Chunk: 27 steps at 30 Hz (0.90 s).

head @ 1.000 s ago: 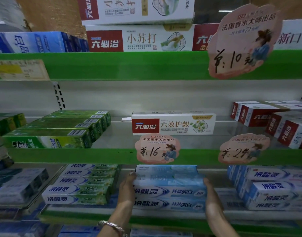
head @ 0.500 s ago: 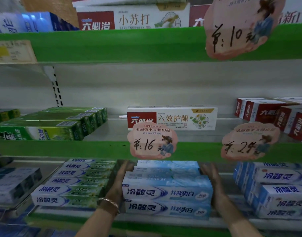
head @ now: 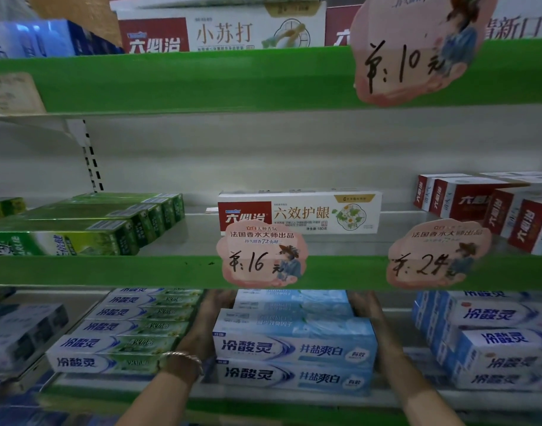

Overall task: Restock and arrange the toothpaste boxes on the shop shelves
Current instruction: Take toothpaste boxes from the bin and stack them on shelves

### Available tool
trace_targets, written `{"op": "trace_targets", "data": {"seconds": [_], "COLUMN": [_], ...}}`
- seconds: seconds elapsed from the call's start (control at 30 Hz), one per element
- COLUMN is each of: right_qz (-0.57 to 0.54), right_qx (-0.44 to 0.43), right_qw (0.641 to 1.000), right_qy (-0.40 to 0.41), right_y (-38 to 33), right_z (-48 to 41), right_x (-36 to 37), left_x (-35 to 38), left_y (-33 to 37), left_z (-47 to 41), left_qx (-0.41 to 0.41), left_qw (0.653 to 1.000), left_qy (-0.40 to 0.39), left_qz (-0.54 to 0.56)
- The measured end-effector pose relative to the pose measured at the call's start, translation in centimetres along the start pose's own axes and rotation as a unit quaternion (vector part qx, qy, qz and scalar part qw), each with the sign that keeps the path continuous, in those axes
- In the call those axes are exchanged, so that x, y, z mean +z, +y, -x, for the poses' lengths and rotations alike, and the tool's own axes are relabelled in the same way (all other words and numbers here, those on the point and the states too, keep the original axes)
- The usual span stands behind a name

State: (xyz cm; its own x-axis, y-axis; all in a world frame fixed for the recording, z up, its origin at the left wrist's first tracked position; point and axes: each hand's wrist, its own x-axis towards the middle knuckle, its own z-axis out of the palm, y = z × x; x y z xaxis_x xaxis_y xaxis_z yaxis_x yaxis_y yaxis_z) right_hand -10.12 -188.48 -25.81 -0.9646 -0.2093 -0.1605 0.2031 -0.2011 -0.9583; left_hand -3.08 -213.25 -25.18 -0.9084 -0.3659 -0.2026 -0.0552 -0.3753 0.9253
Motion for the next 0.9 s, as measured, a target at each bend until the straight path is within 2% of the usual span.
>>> {"op": "trace_targets", "data": {"seconds": [0.1,0.17,0.27,0.33,0.43,0.57,0.63,0.7,0.77,0.83,0.9], "right_qz": [0.041,0.059,0.060,0.082,0.074,0.097,0.125,0.161,0.215,0.263,0.262], "right_qx": [-0.043,-0.089,-0.091,-0.091,-0.086,-0.088,-0.118,-0.191,-0.286,-0.401,-0.443], "right_qw": [0.995,0.992,0.993,0.992,0.993,0.991,0.984,0.963,0.927,0.872,0.855], "right_qy": [0.085,0.069,0.041,0.022,0.040,0.017,0.045,0.100,0.113,0.097,0.064], "right_y": [-0.6,-1.0,-0.1,1.0,1.8,1.4,0.5,-0.4,-0.9,-0.3,0.8], "right_z": [1.1,3.3,5.6,6.1,5.8,6.0,6.5,7.2,8.7,9.9,10.6], "right_x": [-1.2,-1.2,0.1,0.8,0.9,0.7,0.9,1.0,1.7,2.5,3.3], "left_x": [0.3,0.7,1.1,1.1,0.9,0.6,0.5,0.7,1.3,2.3,3.1], "left_y": [0.7,0.4,-0.4,-0.7,-0.8,-0.4,0.1,0.7,0.4,-0.7,-2.3], "left_z": [2.8,5.0,6.2,6.0,5.9,5.6,5.6,6.1,8.3,11.0,12.6], "left_qx": [0.066,0.085,0.097,0.077,0.062,0.022,0.037,0.090,0.176,0.266,0.345], "left_qw": [0.997,0.996,0.994,0.995,0.996,0.998,0.997,0.985,0.963,0.949,0.928], "left_qy": [0.023,-0.012,-0.023,-0.035,-0.011,-0.005,0.024,0.080,0.115,0.060,0.014], "left_qz": [-0.033,-0.031,-0.034,-0.047,-0.068,-0.052,-0.059,-0.120,-0.167,-0.159,-0.139]}}
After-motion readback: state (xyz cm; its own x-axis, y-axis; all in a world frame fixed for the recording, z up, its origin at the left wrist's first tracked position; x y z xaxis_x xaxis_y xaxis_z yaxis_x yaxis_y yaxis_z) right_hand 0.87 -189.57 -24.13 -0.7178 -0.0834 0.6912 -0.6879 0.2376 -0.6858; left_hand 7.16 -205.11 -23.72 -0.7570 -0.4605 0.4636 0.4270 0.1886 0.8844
